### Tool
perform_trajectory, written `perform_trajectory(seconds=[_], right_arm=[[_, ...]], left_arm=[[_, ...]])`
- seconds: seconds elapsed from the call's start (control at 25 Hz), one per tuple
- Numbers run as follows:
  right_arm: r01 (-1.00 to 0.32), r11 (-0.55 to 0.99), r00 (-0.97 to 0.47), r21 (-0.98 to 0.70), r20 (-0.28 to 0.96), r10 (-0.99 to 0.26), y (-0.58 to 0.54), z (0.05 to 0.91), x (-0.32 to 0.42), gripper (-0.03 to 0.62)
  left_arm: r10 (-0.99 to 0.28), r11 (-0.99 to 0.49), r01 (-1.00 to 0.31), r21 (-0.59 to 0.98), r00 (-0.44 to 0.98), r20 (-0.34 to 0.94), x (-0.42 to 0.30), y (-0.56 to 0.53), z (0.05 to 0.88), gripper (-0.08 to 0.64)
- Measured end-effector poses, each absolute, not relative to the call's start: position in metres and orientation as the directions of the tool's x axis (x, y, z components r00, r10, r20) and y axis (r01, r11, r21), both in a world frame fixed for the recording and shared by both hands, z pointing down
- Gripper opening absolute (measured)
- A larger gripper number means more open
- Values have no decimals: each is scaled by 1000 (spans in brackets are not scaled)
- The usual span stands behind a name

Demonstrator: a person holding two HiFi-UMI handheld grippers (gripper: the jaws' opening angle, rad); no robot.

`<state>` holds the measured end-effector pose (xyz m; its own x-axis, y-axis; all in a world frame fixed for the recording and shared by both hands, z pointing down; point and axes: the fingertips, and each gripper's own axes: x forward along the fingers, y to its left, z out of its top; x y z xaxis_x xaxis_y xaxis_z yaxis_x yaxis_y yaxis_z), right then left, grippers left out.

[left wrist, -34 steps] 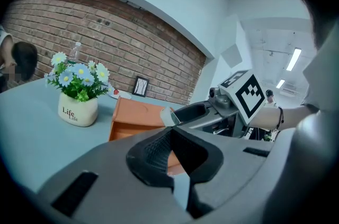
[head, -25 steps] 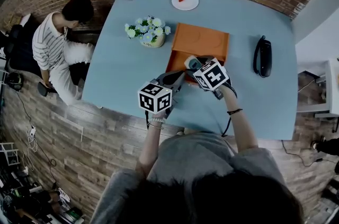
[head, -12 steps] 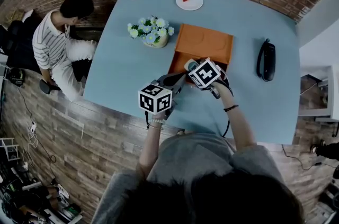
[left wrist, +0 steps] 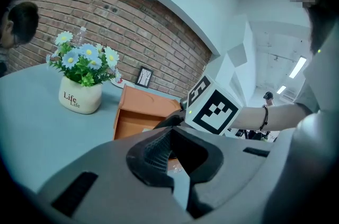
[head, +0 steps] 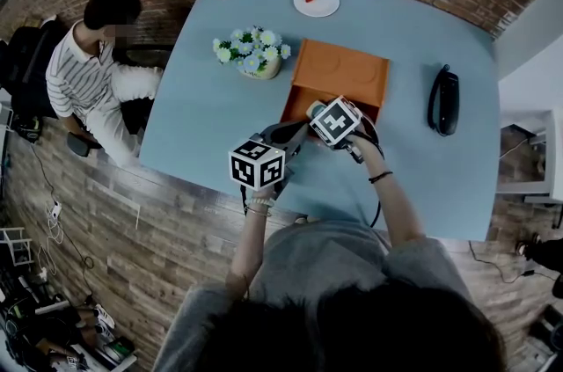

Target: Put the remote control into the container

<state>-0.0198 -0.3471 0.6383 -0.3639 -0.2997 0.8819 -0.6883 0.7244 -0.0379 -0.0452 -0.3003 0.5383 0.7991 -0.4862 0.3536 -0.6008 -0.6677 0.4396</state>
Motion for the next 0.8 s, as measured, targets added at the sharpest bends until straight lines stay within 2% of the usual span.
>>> perform_trajectory(seconds=[0.48, 0.8], right_arm=[[-669, 743, -357, -35, 891, -280, -344, 641, -22, 287], [-712, 701, -375, -49, 870, -321, -345, 637, -20, 310]], left_arm=[[-501, -655, -612, 444, 791, 351, -49, -299, 539, 3], [-501, -658, -609, 443, 793, 345, -48, -295, 536, 3]])
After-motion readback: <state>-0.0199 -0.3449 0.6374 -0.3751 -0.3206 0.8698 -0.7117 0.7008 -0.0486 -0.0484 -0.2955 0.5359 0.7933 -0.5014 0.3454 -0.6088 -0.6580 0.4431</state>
